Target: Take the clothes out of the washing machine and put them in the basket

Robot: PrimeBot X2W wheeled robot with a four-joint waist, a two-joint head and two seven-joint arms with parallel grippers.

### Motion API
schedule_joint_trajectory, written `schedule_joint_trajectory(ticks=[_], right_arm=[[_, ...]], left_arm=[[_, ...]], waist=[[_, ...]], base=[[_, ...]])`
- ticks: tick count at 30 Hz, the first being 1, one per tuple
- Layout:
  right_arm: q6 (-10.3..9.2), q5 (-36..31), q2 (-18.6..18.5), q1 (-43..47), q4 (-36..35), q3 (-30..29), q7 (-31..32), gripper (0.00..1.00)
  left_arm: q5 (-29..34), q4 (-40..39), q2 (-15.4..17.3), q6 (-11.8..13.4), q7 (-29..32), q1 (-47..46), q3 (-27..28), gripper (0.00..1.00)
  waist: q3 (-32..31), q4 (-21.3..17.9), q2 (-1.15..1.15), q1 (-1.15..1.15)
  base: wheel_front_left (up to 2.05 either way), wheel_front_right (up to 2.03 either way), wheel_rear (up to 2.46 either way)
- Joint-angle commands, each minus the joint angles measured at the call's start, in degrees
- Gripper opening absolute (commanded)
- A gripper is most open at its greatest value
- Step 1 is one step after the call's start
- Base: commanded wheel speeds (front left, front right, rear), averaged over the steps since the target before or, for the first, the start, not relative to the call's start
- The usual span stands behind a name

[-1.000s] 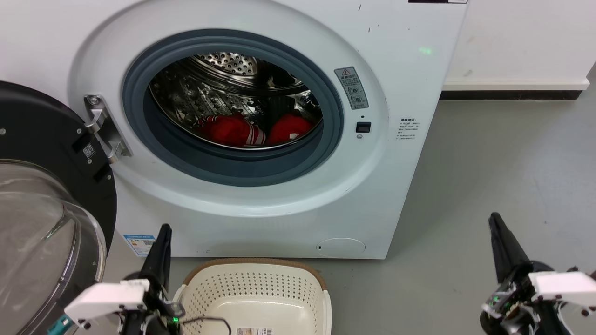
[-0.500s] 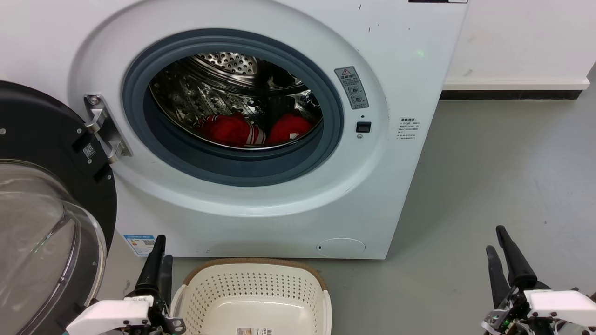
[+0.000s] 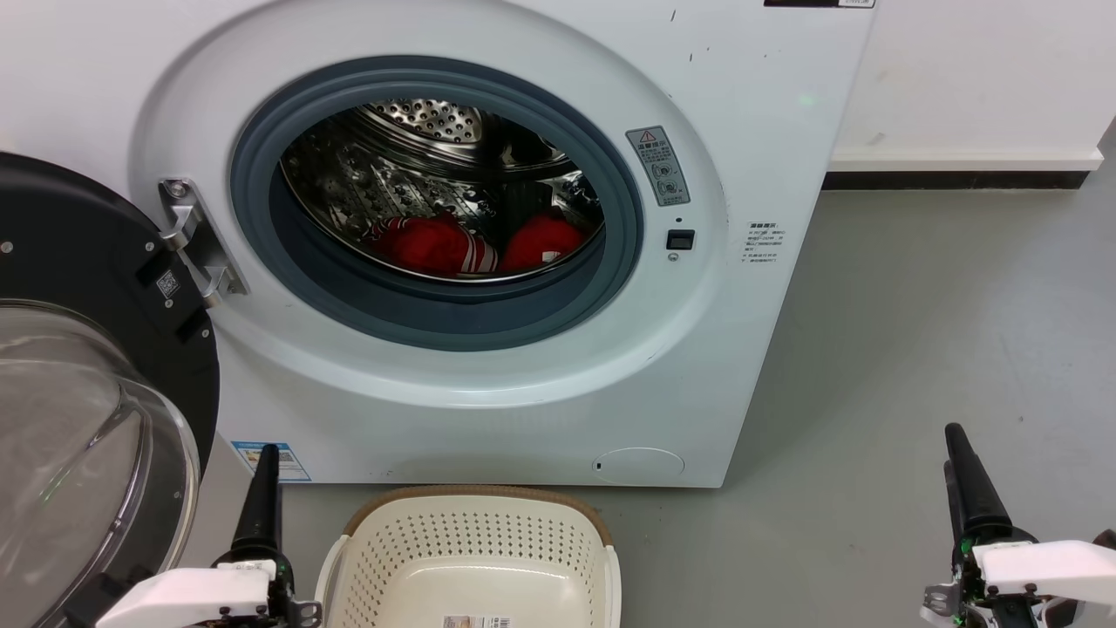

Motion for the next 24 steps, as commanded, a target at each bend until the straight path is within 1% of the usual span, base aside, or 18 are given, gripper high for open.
schedule_joint_trajectory(ticks=[1,4,10,16,20,21,24], right_arm=[[0.0,-3.4,-0.3,-0.6,-1.7,0.1,-0.7,1.0],[0.0,-7.0,-0.3,-0.4,-2.5,0.1,-1.1,1.0],[0.0,-20.6,-0.4,0.1,-6.3,0.4,-2.4,1.0],[0.0,-29.4,-0.4,0.7,-9.9,2.0,-3.6,1.0],[0.0,-35.5,-0.4,1.0,-12.0,1.8,-4.4,1.0],[0.0,-38.8,-0.4,1.1,-13.6,2.3,-5.0,1.0],[0.0,-42.3,-0.5,1.4,-14.9,2.8,-5.5,1.0]], left_arm=[[2.4,-1.4,0.2,0.0,-0.7,-0.4,1.1,1.0],[4.8,-2.0,0.2,0.2,-1.1,-0.4,1.8,1.0],[12.8,-5.5,0.2,2.1,-2.4,-0.1,2.1,1.0],[19.8,-9.1,0.2,5.1,-3.6,0.6,0.8,1.0],[24.3,-11.1,0.2,6.9,-4.4,1.0,-0.1,1.0],[27.4,-11.7,0.2,7.2,-4.9,1.8,-1.4,1.0],[30.6,-12.7,0.2,7.2,-5.5,2.0,-2.4,1.0]], waist=[[0.0,0.0,0.0,0.0],[0.0,0.0,0.0,0.0],[-0.1,0.0,0.0,0.0],[-0.1,0.0,0.0,0.0],[-0.1,0.1,0.0,0.0],[-0.1,0.1,0.0,0.0],[-0.1,0.2,0.0,0.0]], base=[[0.0,0.0,0.0],[0.0,0.0,0.0],[0.0,0.0,0.0],[0.0,0.0,0.0],[0.0,0.0,0.0],[0.0,0.0,0.0],[0.0,0.0,0.0]])
